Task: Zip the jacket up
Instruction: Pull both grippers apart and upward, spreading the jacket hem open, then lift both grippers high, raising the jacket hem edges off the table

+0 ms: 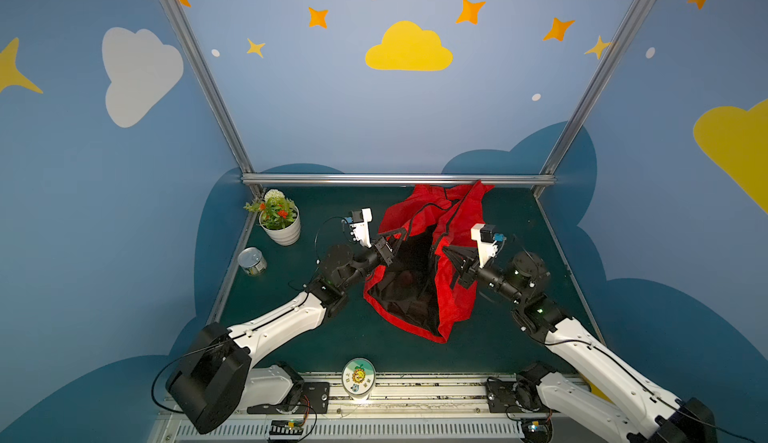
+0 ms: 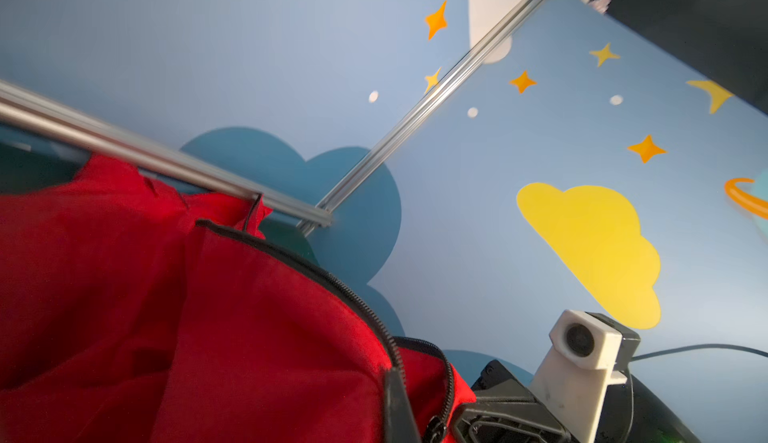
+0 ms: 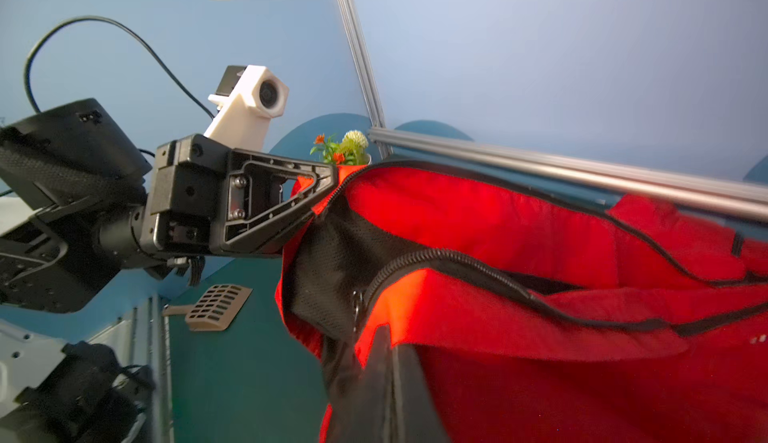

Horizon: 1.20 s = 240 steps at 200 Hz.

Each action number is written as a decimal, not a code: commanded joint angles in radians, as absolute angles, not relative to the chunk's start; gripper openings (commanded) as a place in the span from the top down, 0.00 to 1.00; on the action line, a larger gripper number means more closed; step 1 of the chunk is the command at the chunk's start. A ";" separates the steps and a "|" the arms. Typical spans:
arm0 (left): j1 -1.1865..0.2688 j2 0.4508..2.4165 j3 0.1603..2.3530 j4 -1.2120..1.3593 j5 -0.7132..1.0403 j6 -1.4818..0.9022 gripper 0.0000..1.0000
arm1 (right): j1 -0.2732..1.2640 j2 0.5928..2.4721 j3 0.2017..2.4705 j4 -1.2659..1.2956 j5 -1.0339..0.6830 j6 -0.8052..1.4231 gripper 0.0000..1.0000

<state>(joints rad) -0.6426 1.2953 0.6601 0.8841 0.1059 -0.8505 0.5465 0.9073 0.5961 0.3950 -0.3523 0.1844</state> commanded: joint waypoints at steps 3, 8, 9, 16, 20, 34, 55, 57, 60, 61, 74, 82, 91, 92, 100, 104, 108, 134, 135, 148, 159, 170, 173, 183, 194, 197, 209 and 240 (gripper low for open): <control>-0.628 1.344 0.630 1.212 0.051 -0.749 0.97 | 0.540 0.923 0.611 0.613 -0.374 0.066 1.00; -0.626 1.355 0.628 1.256 0.051 -0.733 0.97 | 0.540 0.927 0.623 0.615 -0.377 0.049 1.00; -0.626 1.358 0.628 1.263 0.051 -0.731 0.97 | 0.540 0.929 0.624 0.615 -0.377 0.045 1.00; -0.621 1.376 0.630 1.314 0.048 -0.729 0.97 | 0.538 0.933 0.640 0.617 -0.387 0.023 1.00; -0.616 1.387 0.633 1.336 0.048 -0.736 0.97 | 0.536 0.936 0.651 0.614 -0.396 0.013 1.00; -0.594 1.426 0.659 1.397 0.081 -0.775 0.97 | 0.529 0.950 0.700 0.600 -0.439 -0.018 1.00; -0.578 1.448 0.734 1.397 0.176 -0.755 0.97 | 0.529 0.972 0.745 0.592 -0.461 -0.098 1.00; -0.578 1.450 0.741 1.397 0.182 -0.752 0.97 | 0.529 0.974 0.746 0.595 -0.459 -0.106 1.00; -0.577 1.452 0.749 1.397 0.188 -0.750 0.97 | 0.530 0.978 0.749 0.601 -0.454 -0.123 1.00; -0.576 1.452 0.752 1.397 0.190 -0.748 0.97 | 0.530 0.979 0.749 0.602 -0.453 -0.129 1.00; -0.571 1.456 0.782 1.397 0.204 -0.734 0.97 | 0.527 1.000 0.747 0.648 -0.430 -0.203 1.00; -0.566 1.461 0.801 1.397 0.213 -0.720 0.97 | 0.518 1.017 0.754 0.670 -0.439 -0.247 1.00; -0.561 1.468 0.824 1.396 0.226 -0.703 0.97 | 0.497 1.045 0.772 0.679 -0.508 -0.295 1.00; -0.560 1.468 0.826 1.397 0.227 -0.703 0.97 | 0.496 1.047 0.774 0.679 -0.512 -0.297 1.00; -0.556 1.475 0.846 1.397 0.227 -0.697 0.97 | 0.479 1.079 0.792 0.742 -0.530 -0.298 1.00; -0.555 1.478 0.856 1.397 0.226 -0.696 0.97 | 0.470 1.097 0.800 0.768 -0.546 -0.298 1.00; -0.553 1.483 0.870 1.396 0.227 -0.699 0.97 | 0.461 1.114 0.809 0.804 -0.564 -0.298 1.00; -0.537 1.503 0.944 1.397 0.289 -0.697 0.97 | 0.400 1.224 0.899 1.022 -0.647 -0.194 1.00; -0.536 1.503 0.946 1.397 0.289 -0.698 0.97 | 0.399 1.228 0.903 1.031 -0.652 -0.186 1.00; -0.522 1.512 0.978 1.397 0.289 -0.722 0.97 | 0.368 1.282 0.954 1.144 -0.698 -0.078 1.00; -0.510 1.519 1.008 1.397 0.292 -0.741 0.97 | 0.355 1.315 0.992 1.221 -0.715 0.010 1.00; -0.501 1.526 1.040 1.396 0.298 -0.757 0.97 | 0.347 1.339 1.035 1.260 -0.753 0.070 1.00; -0.498 1.529 1.050 1.397 0.300 -0.760 0.97 | 0.347 1.344 1.048 1.266 -0.763 0.083 1.00; -0.492 1.536 1.079 1.397 0.314 -0.769 0.97 | 0.347 1.357 1.087 1.285 -0.795 0.123 1.00; -0.484 1.546 1.113 1.397 0.324 -0.785 0.97 | 0.347 1.365 1.127 1.294 -0.824 0.167 1.00; -0.482 1.549 1.120 1.397 0.328 -0.789 0.97 | 0.347 1.366 1.136 1.297 -0.830 0.178 1.00; -0.474 1.560 1.157 1.397 0.347 -0.804 0.97 | 0.350 1.368 1.156 1.297 -0.837 0.207 1.00; -0.469 1.584 1.225 1.397 0.386 -0.793 0.97 | 0.371 1.348 1.165 1.234 -0.858 0.202 1.00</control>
<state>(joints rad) -0.4728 1.5791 1.1637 1.3403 0.3370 -0.7898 0.3511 1.3769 1.1431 1.2053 -0.8112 0.1589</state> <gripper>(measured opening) 0.049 0.047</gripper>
